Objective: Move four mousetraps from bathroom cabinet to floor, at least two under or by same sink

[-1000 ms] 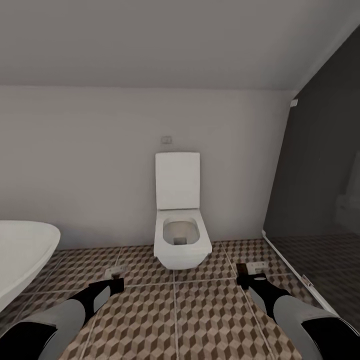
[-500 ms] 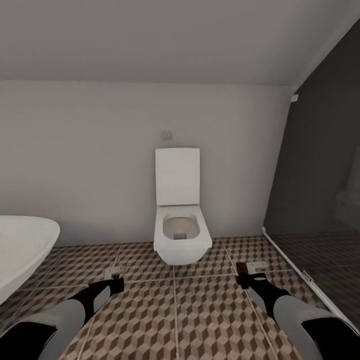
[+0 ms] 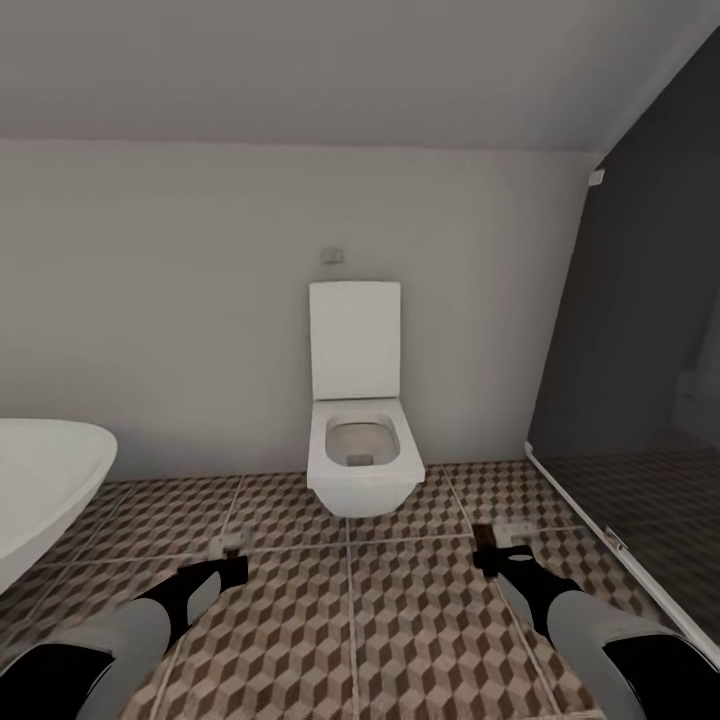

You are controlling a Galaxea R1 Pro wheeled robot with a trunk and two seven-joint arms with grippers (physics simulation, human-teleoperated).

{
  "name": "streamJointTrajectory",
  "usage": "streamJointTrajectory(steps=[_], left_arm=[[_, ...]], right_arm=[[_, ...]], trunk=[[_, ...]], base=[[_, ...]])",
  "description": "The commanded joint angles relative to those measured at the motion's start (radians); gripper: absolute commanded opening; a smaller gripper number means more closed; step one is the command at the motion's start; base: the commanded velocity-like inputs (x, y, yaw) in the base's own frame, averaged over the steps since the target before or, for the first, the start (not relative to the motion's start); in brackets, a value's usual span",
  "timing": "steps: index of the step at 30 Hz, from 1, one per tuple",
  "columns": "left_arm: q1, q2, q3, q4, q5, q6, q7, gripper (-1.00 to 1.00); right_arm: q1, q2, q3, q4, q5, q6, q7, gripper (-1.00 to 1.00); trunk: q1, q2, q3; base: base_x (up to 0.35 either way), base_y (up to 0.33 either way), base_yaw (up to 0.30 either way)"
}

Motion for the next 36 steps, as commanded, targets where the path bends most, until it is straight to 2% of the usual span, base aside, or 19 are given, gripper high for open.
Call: streamJointTrajectory(steps=[1, 36], left_arm=[[0.000, 0.000, -0.008, -0.003, 0.007, 0.007, 0.004, -1.00], [0.000, 0.000, -0.009, -0.003, 0.007, 0.005, 0.005, -1.00]], right_arm=[[0.000, 0.000, 0.009, -0.002, -0.007, 0.002, -0.005, -1.00], [0.000, -0.001, 0.009, 0.000, -0.007, -0.005, -0.004, -1.00]], trunk=[[0.000, -0.001, -0.005], [0.016, -0.009, -0.140]], base=[[0.000, 0.000, 0.000], [0.000, 0.000, 0.000]])
